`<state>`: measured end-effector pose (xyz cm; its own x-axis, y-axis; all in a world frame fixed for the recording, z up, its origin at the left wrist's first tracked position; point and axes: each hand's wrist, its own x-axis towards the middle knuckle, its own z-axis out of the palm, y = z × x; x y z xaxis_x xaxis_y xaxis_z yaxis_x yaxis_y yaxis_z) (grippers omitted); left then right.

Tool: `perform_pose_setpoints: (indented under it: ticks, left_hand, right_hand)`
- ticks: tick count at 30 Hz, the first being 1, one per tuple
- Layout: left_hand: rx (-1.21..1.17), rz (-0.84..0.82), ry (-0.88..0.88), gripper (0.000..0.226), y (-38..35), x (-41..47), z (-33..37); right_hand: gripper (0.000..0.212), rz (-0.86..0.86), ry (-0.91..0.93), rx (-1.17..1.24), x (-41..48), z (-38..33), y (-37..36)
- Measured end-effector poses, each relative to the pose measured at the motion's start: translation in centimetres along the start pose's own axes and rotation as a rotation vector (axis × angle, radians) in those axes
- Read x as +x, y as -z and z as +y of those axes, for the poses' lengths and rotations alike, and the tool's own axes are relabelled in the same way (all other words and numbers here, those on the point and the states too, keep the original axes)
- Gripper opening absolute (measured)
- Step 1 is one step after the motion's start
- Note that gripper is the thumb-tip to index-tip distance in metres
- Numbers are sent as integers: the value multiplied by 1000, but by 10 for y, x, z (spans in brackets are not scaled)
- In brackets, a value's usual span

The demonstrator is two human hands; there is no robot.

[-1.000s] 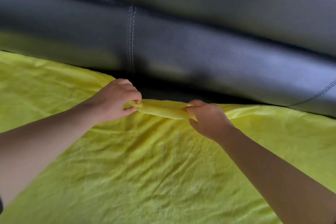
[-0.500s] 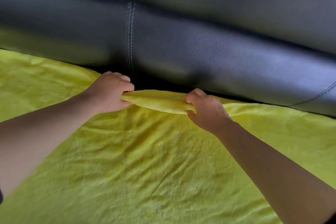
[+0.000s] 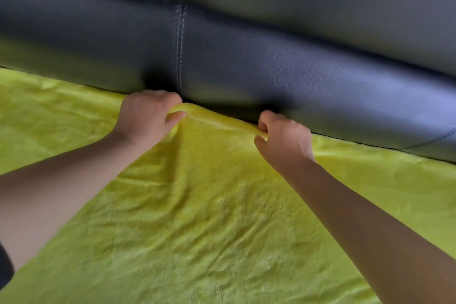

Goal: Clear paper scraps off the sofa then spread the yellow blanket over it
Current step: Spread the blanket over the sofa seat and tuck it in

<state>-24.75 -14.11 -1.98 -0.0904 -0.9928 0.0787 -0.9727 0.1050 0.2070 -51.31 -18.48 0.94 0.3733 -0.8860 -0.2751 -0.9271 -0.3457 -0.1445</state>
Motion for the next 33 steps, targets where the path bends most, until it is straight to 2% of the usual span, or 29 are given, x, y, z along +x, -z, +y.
perform_pose_setpoints:
  ticks: [3, 5, 8, 11, 14, 17, 19, 22, 24, 26, 30, 33]
  left_hand:
    - [42, 76, -4, 14, -5, -10, 8]
    - [1, 114, 38, 12, -7, -16, 10]
    - [-32, 28, 63, 10, -19, -21, 12]
    - [28, -144, 68, 40, -38, -27, 7]
    - [37, -200, 110, 55, -50, -33, 3]
    - [-57, -163, 54, 54, -45, -35, 0]
    - [-106, -120, -46, 46, -39, -37, -4]
    - [-151, -83, -169, 35, -32, -41, 6]
    - [-216, -114, -229, 36, -32, -40, 32]
    - [-223, -204, -311, 46, -41, -35, 64]
    - [34, -462, -279, 77, -65, -31, 95]
    - [111, -508, -306, 83, -70, -32, 96]
  right_hand:
    - [18, 310, 70, 16, -7, -5, -11]
    - [18, 387, 100, 94, -15, -7, -22]
    - [15, 264, 52, 95, -22, -4, -46]
    - [38, 67, -29, 71, -15, 5, -65]
    - [39, 99, 83, 131, -15, 18, -69]
    - [22, 287, 125, 169, -26, 38, -62]
    - [21, 324, 9, 105, -36, 56, -58]
    - [40, 185, -161, -23, -44, 83, -61]
    - [49, 102, -86, -6, -47, 92, -65]
    - [53, 48, 13, 21, -49, 97, -69]
    - [59, 8, 78, -14, -62, 123, -76]
    - [52, 55, 151, -6, -69, 149, -75]
